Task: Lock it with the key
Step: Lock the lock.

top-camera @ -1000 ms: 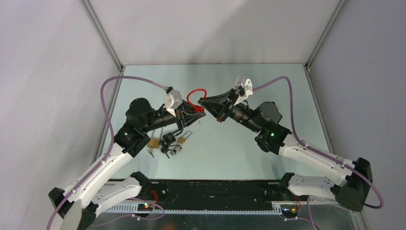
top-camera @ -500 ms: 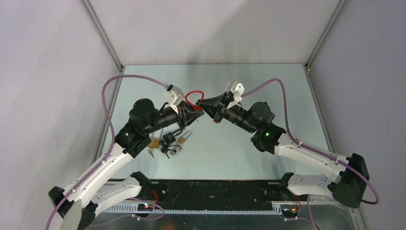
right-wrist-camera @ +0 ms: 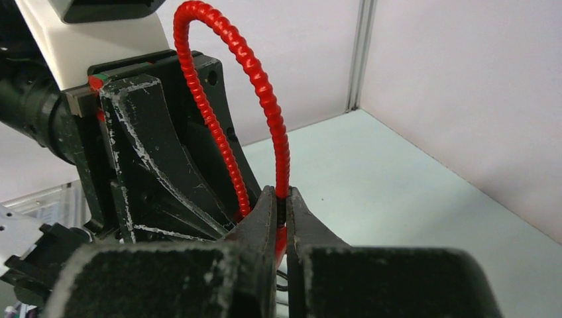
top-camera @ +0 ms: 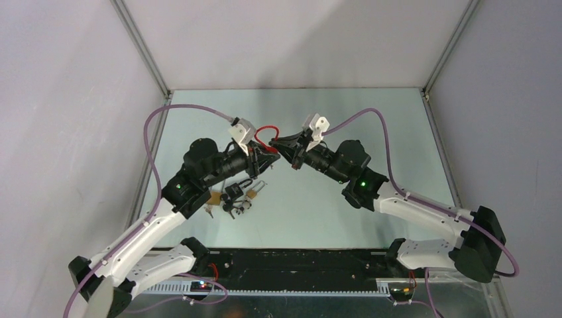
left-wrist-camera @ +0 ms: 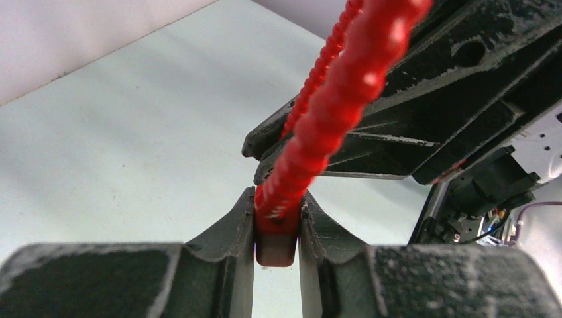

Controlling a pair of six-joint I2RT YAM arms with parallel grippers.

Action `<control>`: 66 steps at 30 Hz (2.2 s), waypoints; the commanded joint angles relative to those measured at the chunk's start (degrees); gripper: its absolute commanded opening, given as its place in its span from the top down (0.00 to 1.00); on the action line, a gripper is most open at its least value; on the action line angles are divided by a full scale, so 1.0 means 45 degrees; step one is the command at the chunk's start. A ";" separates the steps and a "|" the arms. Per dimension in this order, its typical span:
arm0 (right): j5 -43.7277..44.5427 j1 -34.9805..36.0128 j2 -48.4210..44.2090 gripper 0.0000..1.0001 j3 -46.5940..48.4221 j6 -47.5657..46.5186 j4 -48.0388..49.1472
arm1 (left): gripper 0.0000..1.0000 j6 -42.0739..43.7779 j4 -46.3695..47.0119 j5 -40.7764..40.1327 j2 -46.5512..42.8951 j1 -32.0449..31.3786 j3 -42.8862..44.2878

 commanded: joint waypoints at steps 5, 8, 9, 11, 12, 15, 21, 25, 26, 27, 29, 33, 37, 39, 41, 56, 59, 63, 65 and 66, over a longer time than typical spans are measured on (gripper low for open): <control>-0.0624 0.0320 0.0884 1.00 -0.0074 -0.0375 -0.3744 | 1.00 -0.0995 0.5114 -0.2350 -0.0994 0.0189 0.0051; -0.1223 -0.0047 0.0866 1.00 0.1183 0.0530 -0.4262 | 1.00 -0.1220 0.5117 -0.2237 -0.0898 0.0187 -0.0192; -0.1651 -0.0147 0.0861 1.00 0.1752 0.0915 -0.4364 | 1.00 -0.1318 0.5129 -0.2297 -0.0936 0.0185 -0.0262; -0.2091 -0.0442 0.0823 1.00 0.2335 0.1441 -0.4588 | 1.00 -0.1472 0.5125 -0.2448 -0.1054 0.0181 -0.0480; -0.2405 -0.0657 0.0735 1.00 0.2458 0.1639 -0.4643 | 1.00 -0.1496 0.5119 -0.2506 -0.1089 0.0189 -0.0604; -0.3175 -0.1194 0.0463 0.93 0.2670 0.2877 -0.4485 | 1.00 -0.1673 0.5068 -0.2736 -0.1260 0.0208 -0.0750; -0.4170 -0.2257 -0.0679 0.55 0.2499 0.4374 -0.4224 | 1.00 -0.1899 0.4649 -0.3096 -0.1129 0.0331 -0.0754; -0.4662 -0.2466 -0.1704 0.32 0.1992 0.4678 -0.3727 | 1.00 -0.2227 0.4553 -0.3038 -0.0990 0.0401 -0.0623; -0.4771 -0.2499 -0.1781 0.30 0.1925 0.4781 -0.3677 | 1.00 -0.2352 0.4465 -0.3019 -0.0969 0.0439 -0.0512; -0.4819 -0.2567 -0.1922 0.27 0.1787 0.5010 -0.3571 | 1.00 -0.2709 0.4418 -0.3007 -0.0934 0.0464 -0.0413; -0.4885 -0.2651 -0.1981 0.23 0.1492 0.5625 -0.3090 | 1.00 -0.3455 0.4236 -0.2778 -0.0878 0.0572 -0.0059; -0.5388 -0.2738 -0.1714 0.21 0.0752 0.7751 -0.1423 | 1.00 -0.5270 0.4093 -0.1574 -0.0645 0.0809 0.0790; -0.5594 -0.2532 -0.1362 0.23 0.0242 0.9598 0.0457 | 1.00 -0.7185 0.4088 -0.0413 -0.0361 0.1202 0.1275; -0.5484 -0.2539 -0.1235 0.24 0.0193 1.0039 0.0771 | 1.00 -0.8007 0.4074 0.0114 -0.0223 0.1351 0.1494; -0.5439 -0.2596 -0.1083 0.23 0.0167 1.0506 0.1237 | 1.00 -0.8683 0.4078 0.0520 -0.0091 0.1435 0.1661; -0.5997 -0.2422 0.1392 0.49 0.0603 1.5017 0.6153 | 1.00 -1.0063 0.4297 0.2219 0.0251 0.1489 0.2081; -0.5924 -0.2485 0.1695 0.50 0.0501 1.5775 0.7263 | 1.00 -1.0057 0.4318 0.2291 0.0194 0.1486 0.2032; -0.5865 -0.2469 0.1901 0.48 0.0472 1.6167 0.7907 | 1.00 -0.9993 0.4355 0.2144 0.0148 0.1486 0.1985; -0.5904 -0.2465 0.2024 0.47 0.0471 1.6460 0.8262 | 1.00 -0.9964 0.4413 0.2116 0.0146 0.1486 0.1991; -0.5922 -0.2510 0.2065 0.47 0.0471 1.6684 0.8382 | 1.00 -0.9959 0.4450 0.2110 0.0155 0.1486 0.2001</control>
